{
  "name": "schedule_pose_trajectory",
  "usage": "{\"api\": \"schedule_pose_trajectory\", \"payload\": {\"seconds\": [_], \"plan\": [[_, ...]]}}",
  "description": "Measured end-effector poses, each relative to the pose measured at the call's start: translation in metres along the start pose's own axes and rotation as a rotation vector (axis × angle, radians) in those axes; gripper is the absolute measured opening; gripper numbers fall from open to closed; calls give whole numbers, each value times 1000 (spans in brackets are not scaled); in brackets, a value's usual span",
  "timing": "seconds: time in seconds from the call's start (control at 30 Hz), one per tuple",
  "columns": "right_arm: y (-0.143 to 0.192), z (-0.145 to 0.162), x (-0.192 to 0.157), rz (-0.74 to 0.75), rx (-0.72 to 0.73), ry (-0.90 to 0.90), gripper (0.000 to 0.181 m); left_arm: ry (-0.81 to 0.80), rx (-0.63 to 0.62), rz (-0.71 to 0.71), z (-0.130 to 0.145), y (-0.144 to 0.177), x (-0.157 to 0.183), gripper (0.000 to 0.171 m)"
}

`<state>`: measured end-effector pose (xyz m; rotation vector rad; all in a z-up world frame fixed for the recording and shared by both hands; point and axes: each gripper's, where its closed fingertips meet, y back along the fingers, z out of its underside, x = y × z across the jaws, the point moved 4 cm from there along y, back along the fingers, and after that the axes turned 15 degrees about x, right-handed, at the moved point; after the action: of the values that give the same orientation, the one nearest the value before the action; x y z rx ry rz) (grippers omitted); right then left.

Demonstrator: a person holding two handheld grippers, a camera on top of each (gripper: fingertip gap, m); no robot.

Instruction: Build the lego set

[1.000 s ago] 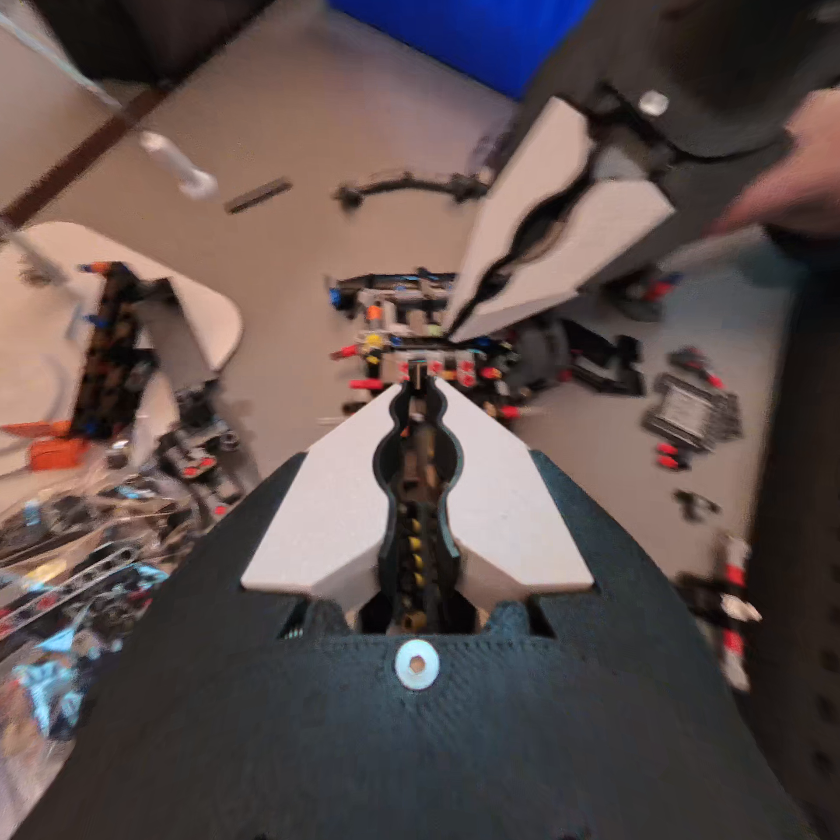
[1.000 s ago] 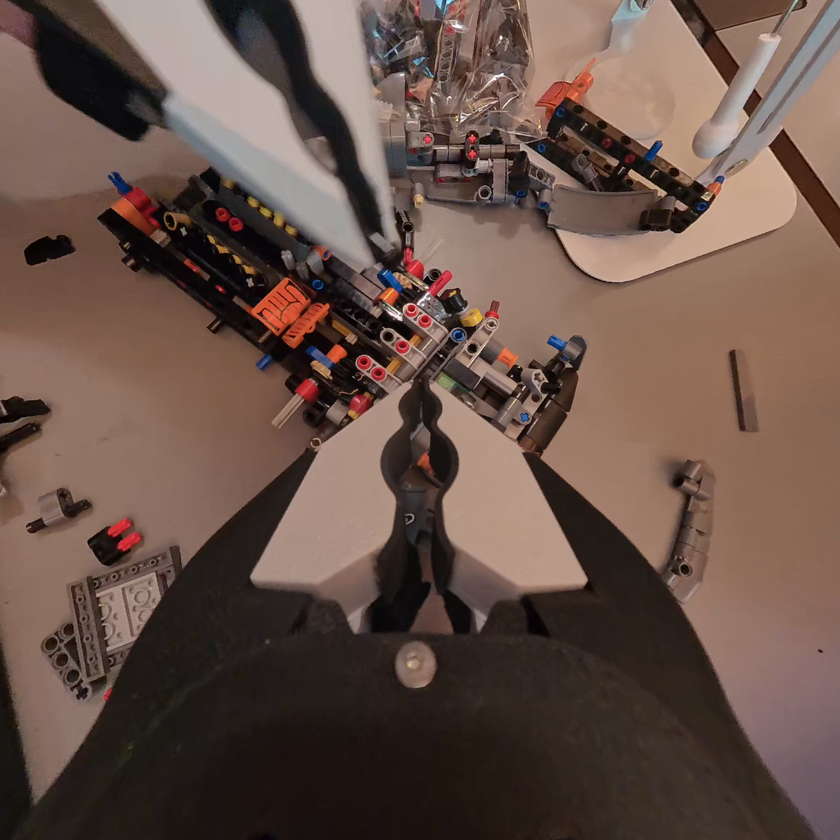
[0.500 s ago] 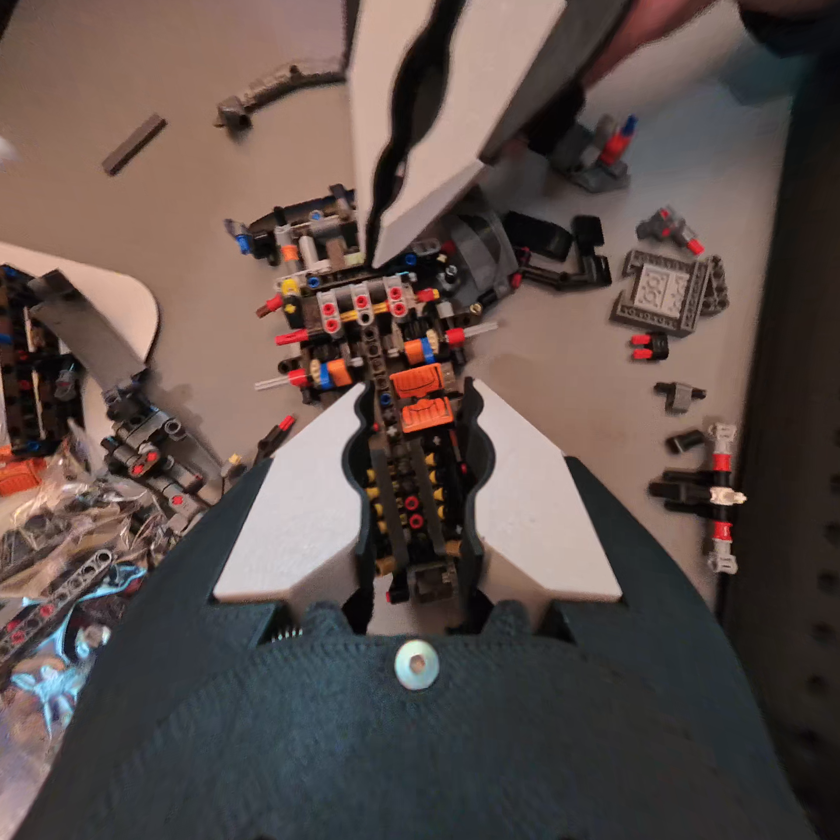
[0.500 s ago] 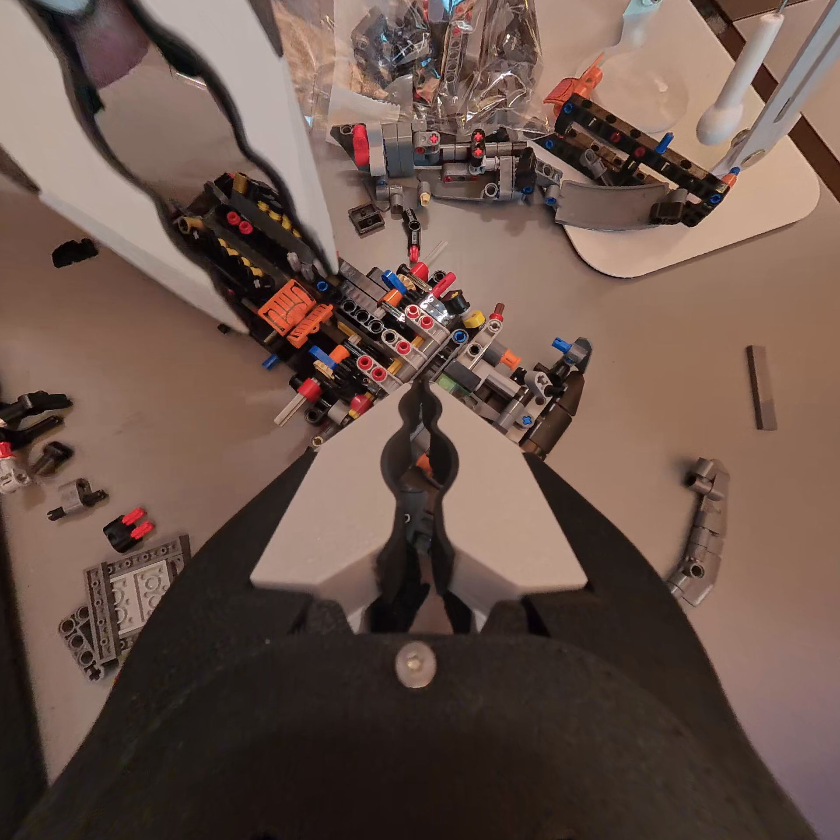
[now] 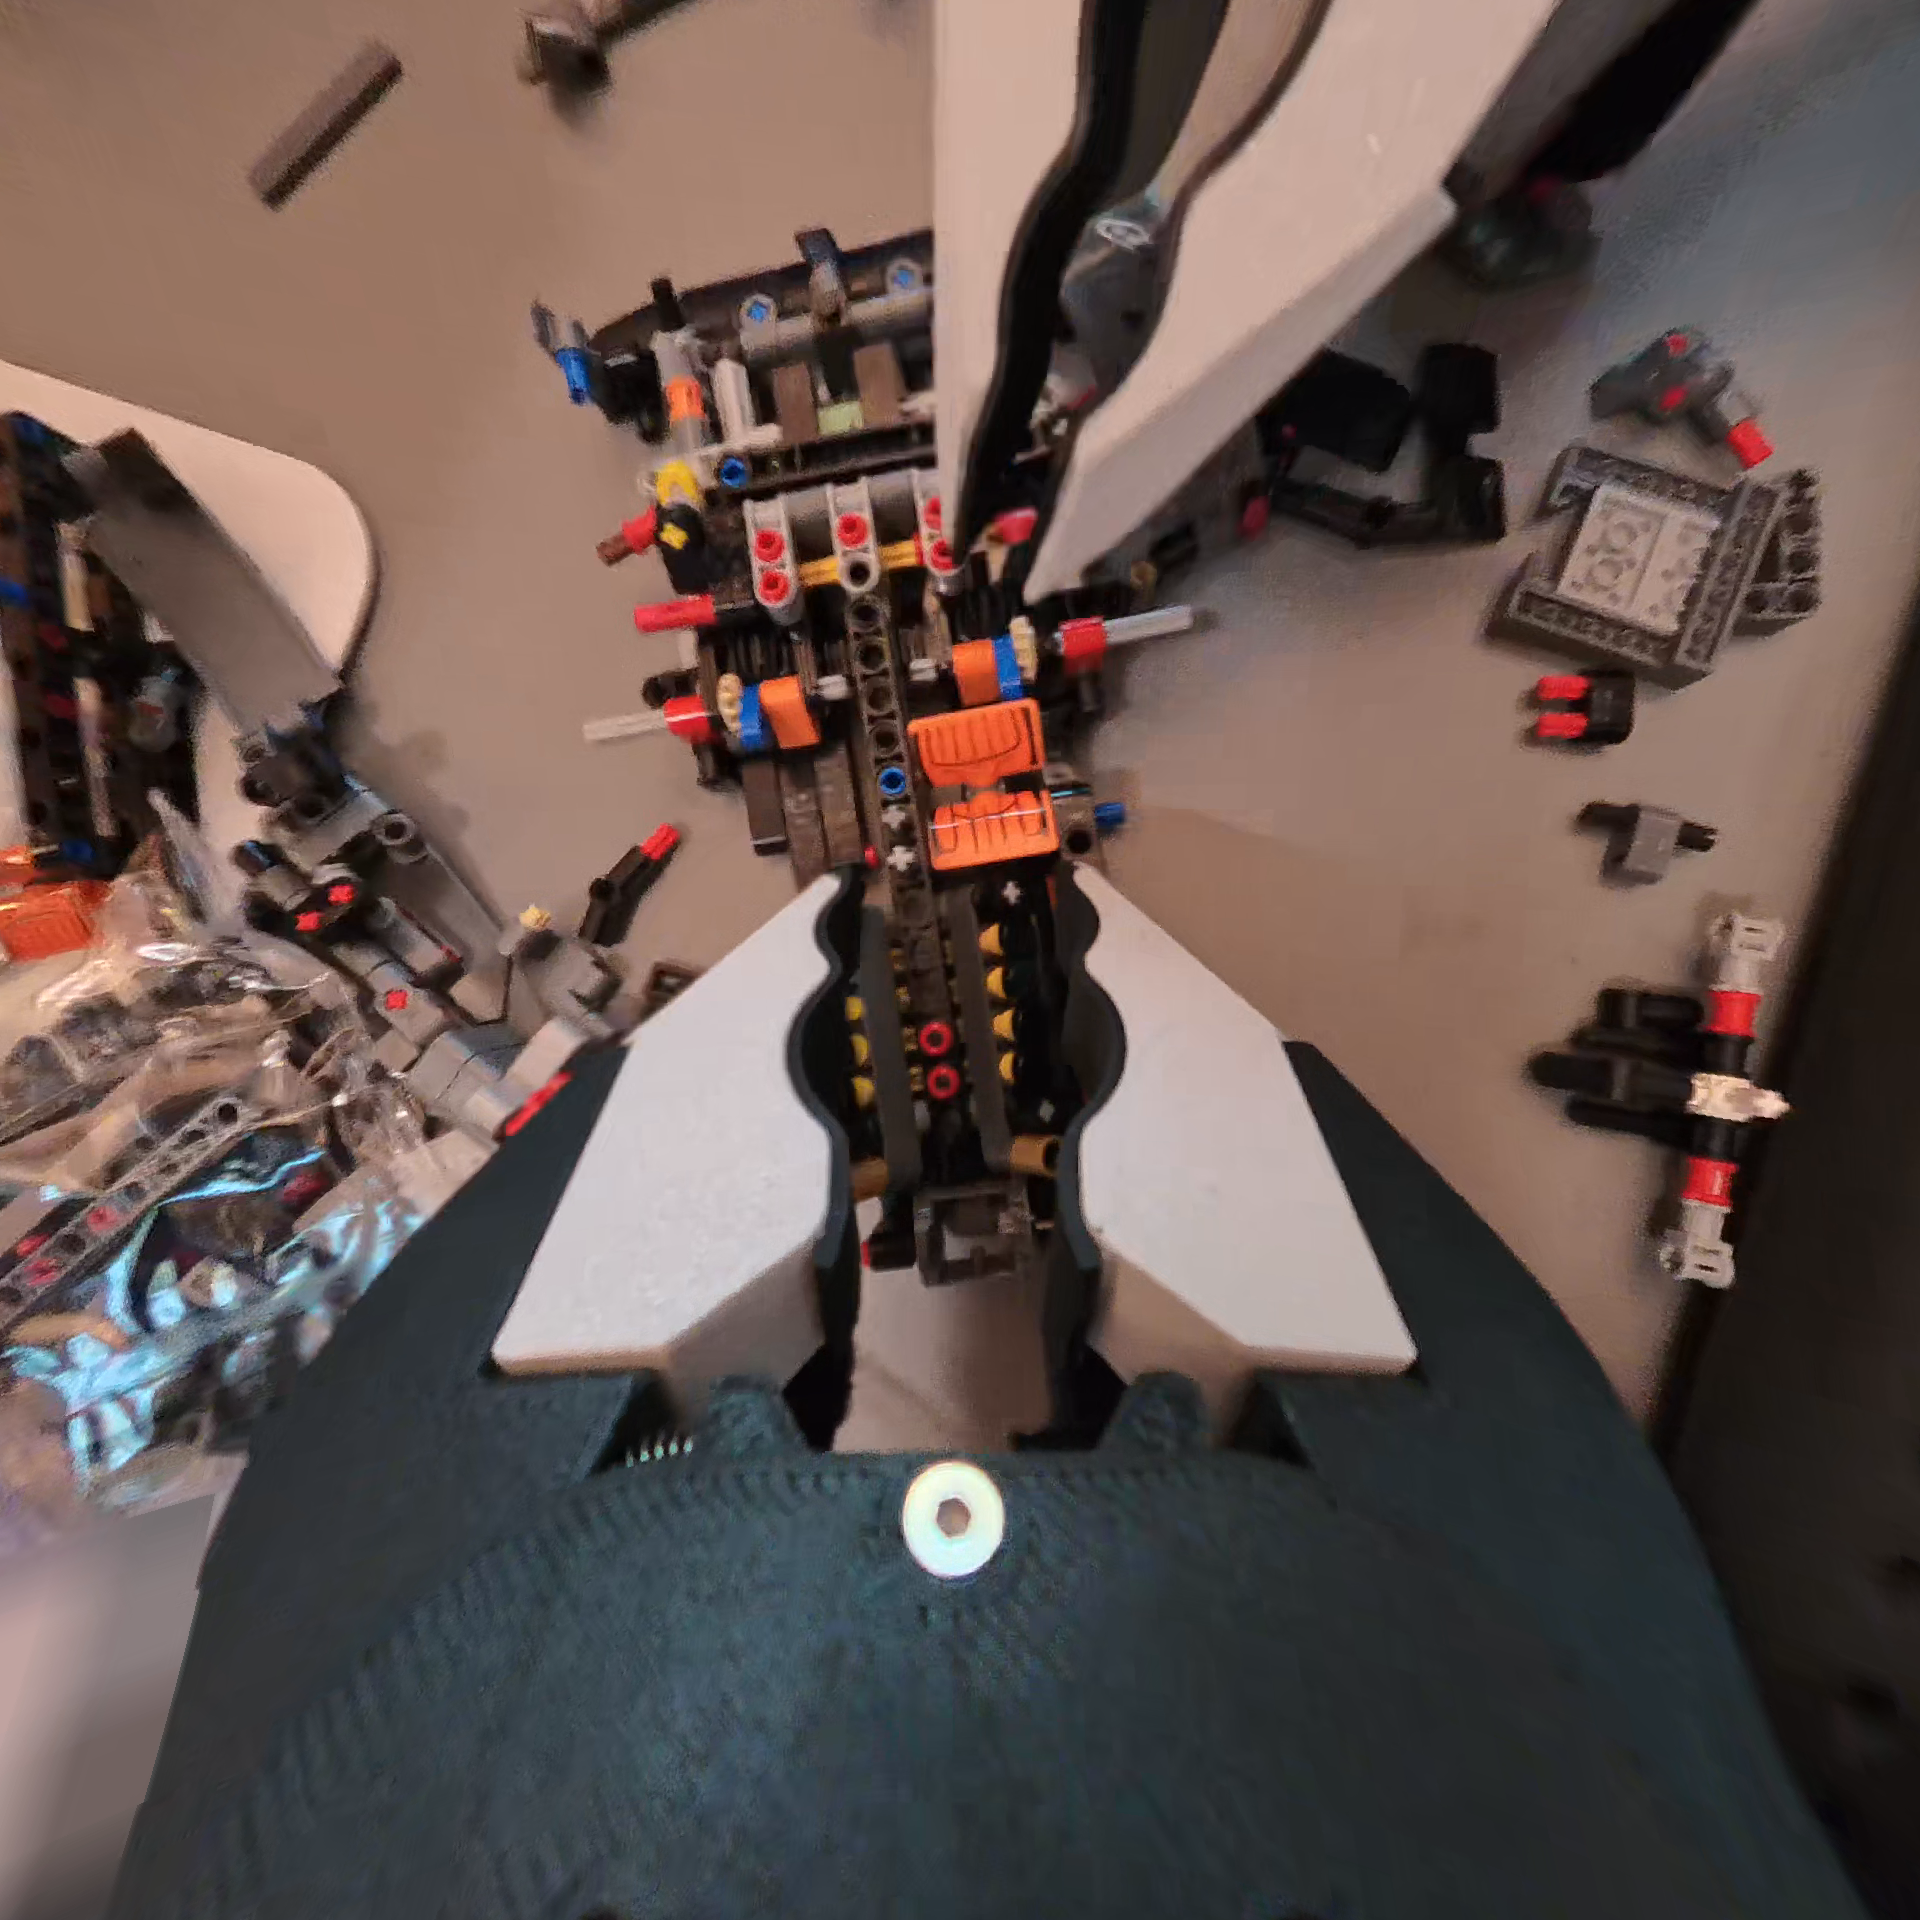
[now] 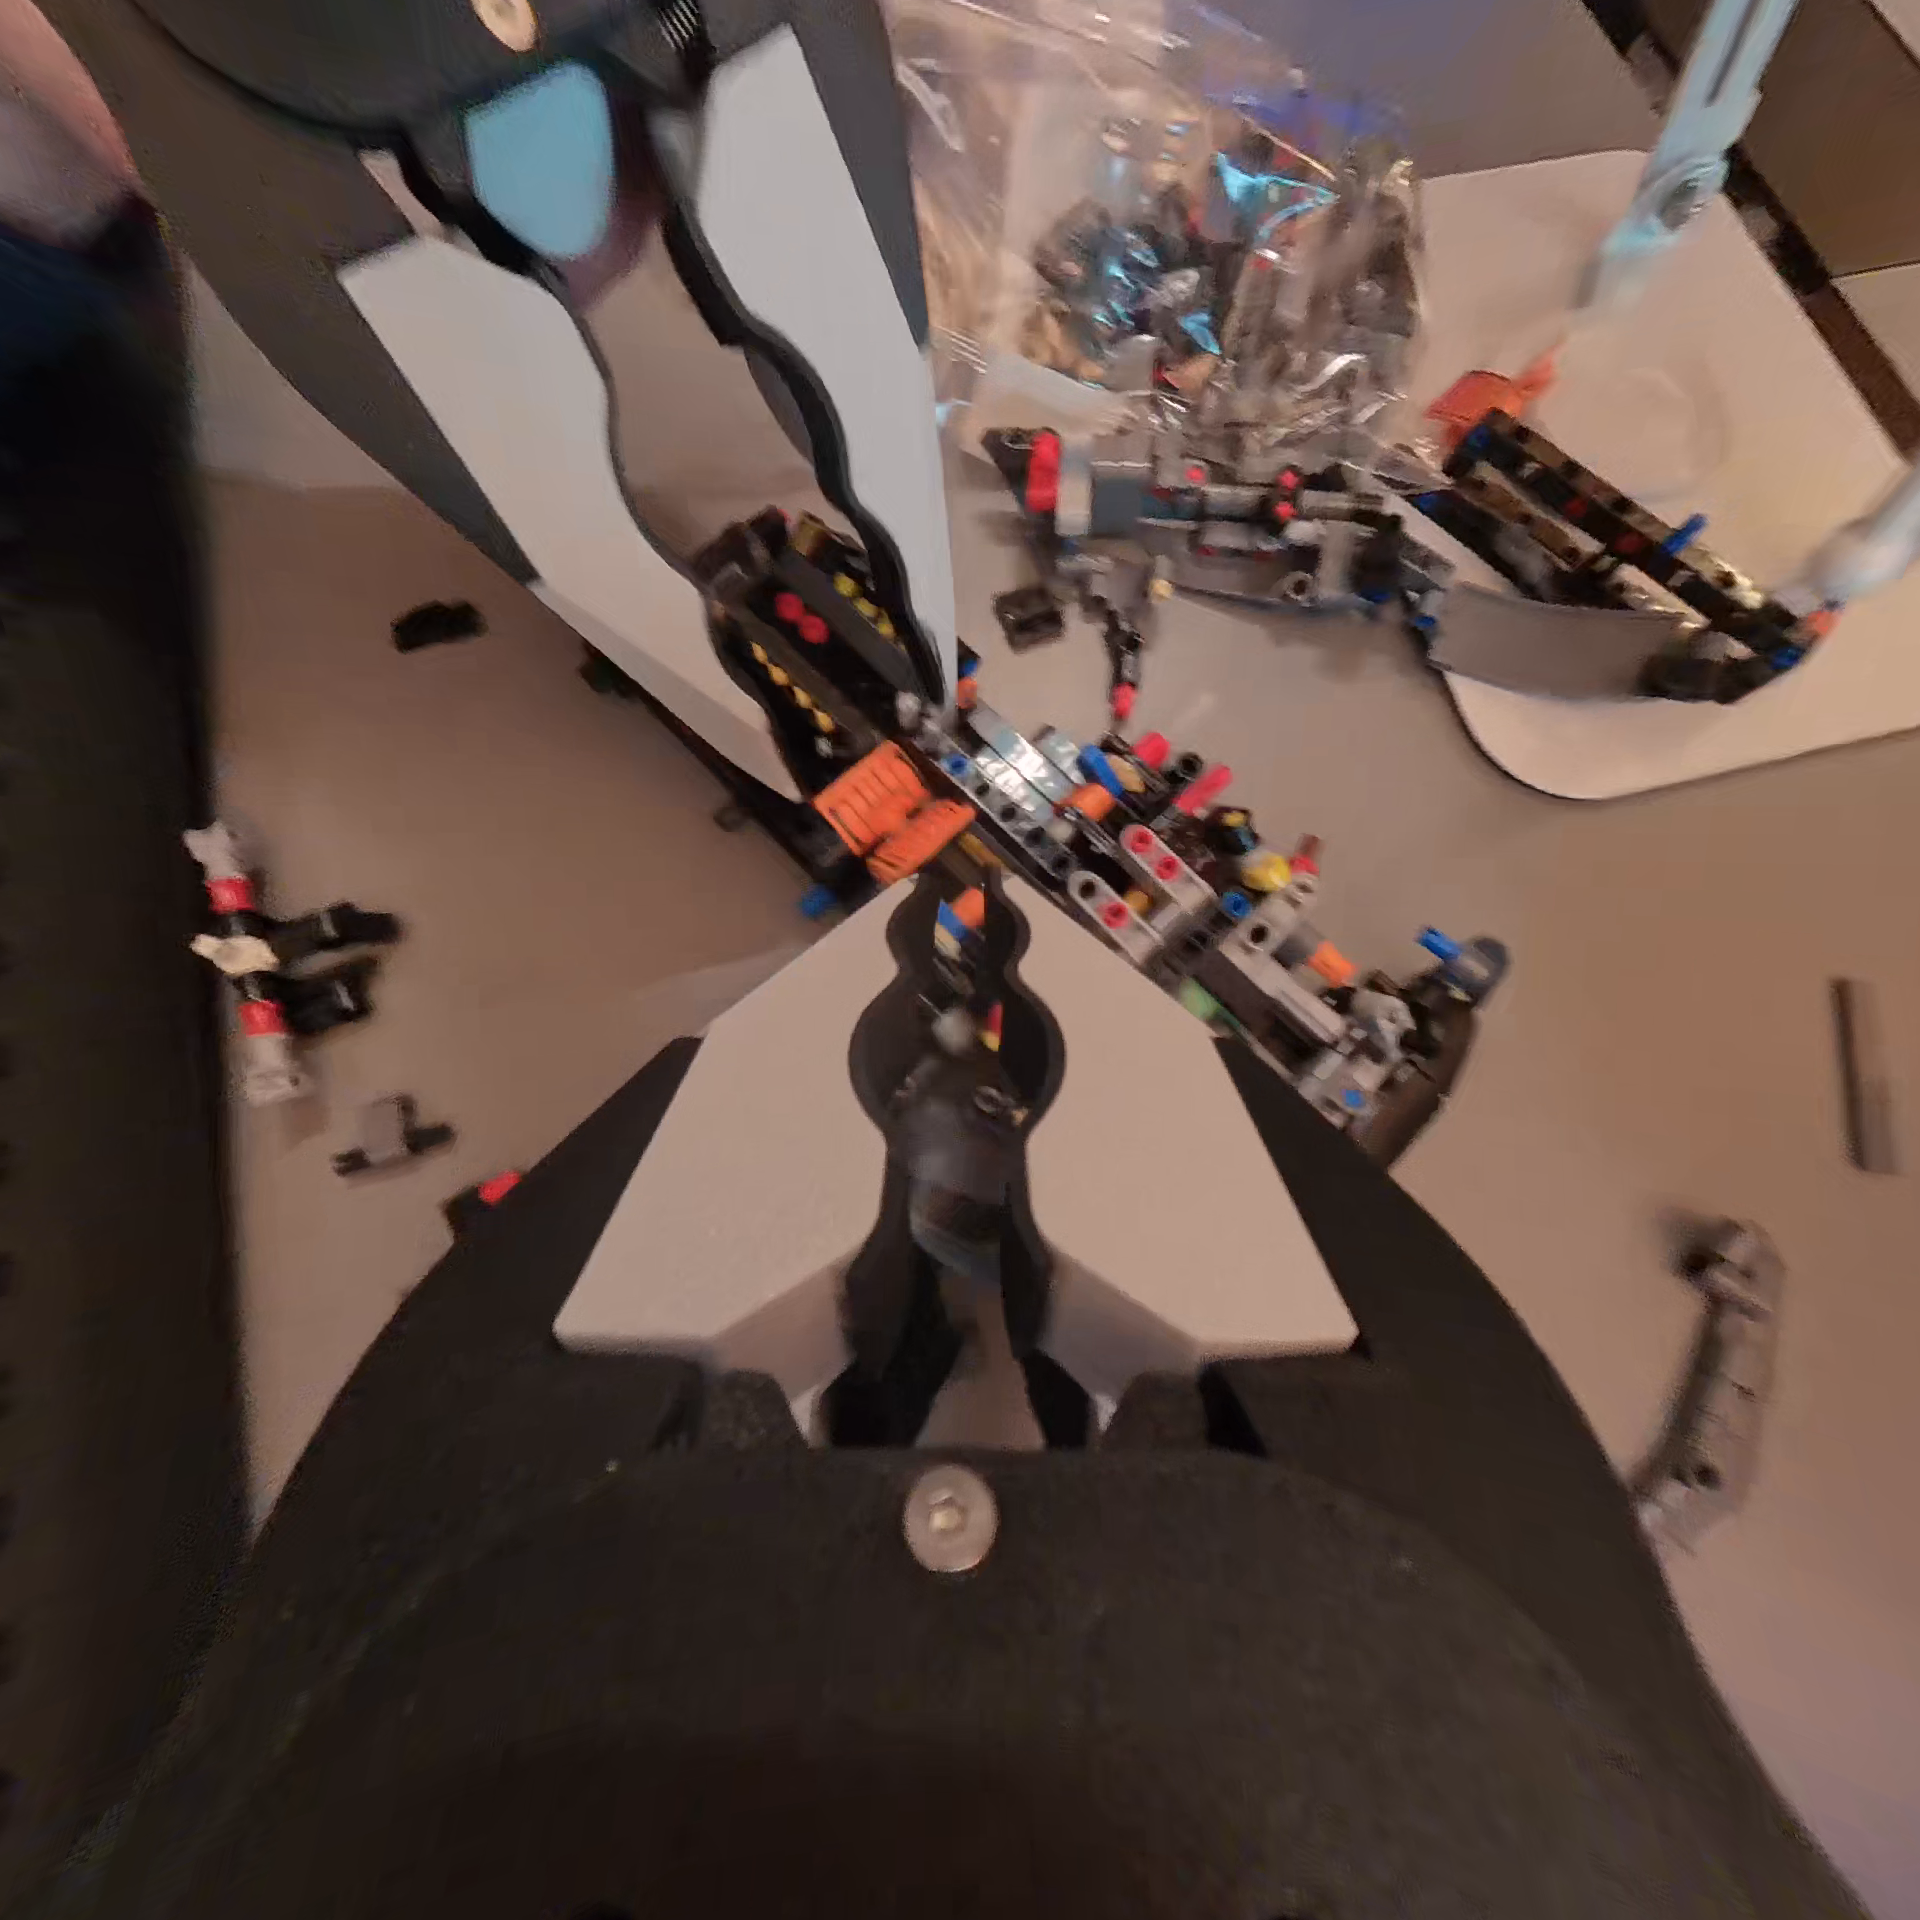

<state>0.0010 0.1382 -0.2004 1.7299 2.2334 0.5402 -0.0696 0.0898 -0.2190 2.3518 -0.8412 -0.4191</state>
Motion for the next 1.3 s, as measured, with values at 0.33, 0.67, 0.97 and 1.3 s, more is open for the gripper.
{"api": "schedule_pose_trajectory", "payload": {"seconds": [0.33, 0.67, 0.97, 1.3], "plan": [[-28, 15, -6, 23, -115, -179, 11, 77, 36, 20, -1, -6, 0, 30], [-25, 7, 0, -98, 12, -418, 4, 83, 35, 26, -1, -9, 3, 32], [-26, 1, -11, 19, -97, -133, 2, 62, 10, 6, 0, -9, 3, 34], [-15, 3, -16, 40, -126, -75, 1, 78, 51, 18, -3, -13, 6, 32]]}}
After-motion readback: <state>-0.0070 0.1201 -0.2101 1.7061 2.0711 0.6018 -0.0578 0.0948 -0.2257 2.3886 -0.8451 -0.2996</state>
